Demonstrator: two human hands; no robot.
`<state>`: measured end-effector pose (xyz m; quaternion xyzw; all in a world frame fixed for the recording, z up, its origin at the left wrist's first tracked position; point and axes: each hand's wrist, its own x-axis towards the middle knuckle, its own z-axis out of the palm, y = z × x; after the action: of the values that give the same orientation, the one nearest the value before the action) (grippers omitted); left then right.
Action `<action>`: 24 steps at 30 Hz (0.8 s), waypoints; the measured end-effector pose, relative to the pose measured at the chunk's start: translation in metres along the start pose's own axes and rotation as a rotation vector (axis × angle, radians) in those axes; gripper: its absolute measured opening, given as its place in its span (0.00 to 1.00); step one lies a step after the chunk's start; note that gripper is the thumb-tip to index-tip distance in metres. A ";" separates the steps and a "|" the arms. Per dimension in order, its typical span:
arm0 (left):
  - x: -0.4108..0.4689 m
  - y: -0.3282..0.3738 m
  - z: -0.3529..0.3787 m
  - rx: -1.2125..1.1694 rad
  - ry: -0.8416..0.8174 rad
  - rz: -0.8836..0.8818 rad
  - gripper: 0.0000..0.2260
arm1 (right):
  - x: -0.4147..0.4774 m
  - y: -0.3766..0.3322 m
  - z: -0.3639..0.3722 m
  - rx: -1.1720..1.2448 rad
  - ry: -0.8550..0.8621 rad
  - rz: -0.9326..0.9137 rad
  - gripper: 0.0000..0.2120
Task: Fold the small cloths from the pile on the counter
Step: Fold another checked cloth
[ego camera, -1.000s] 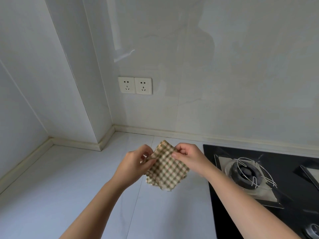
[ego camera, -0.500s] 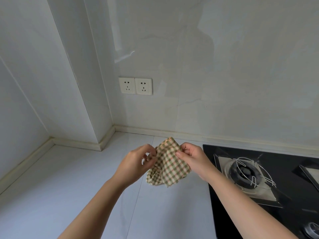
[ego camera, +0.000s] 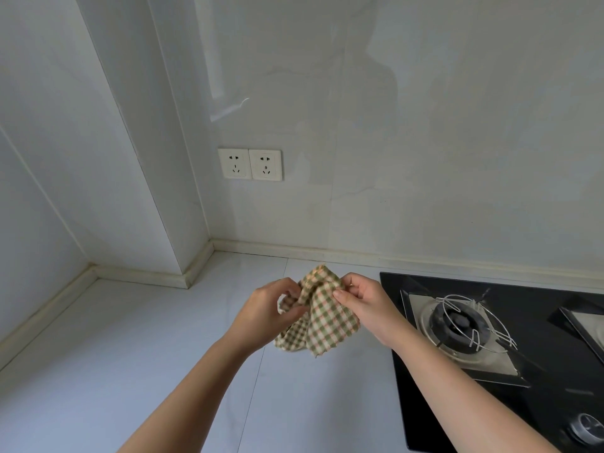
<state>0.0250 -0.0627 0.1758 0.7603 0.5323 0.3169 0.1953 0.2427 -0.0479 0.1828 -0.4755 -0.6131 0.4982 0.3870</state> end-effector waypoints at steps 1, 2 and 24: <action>0.001 0.001 0.003 -0.010 -0.009 -0.004 0.06 | -0.001 0.000 -0.001 -0.003 -0.003 -0.001 0.05; 0.003 0.001 0.005 -0.013 -0.018 -0.014 0.06 | -0.001 -0.001 -0.002 -0.002 -0.005 -0.002 0.04; 0.023 0.018 -0.056 0.333 -0.208 0.389 0.05 | 0.000 -0.024 -0.013 -0.715 -0.251 -0.222 0.10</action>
<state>0.0036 -0.0500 0.2339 0.8982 0.3983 0.1770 0.0569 0.2499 -0.0464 0.2089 -0.4466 -0.8381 0.2627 0.1706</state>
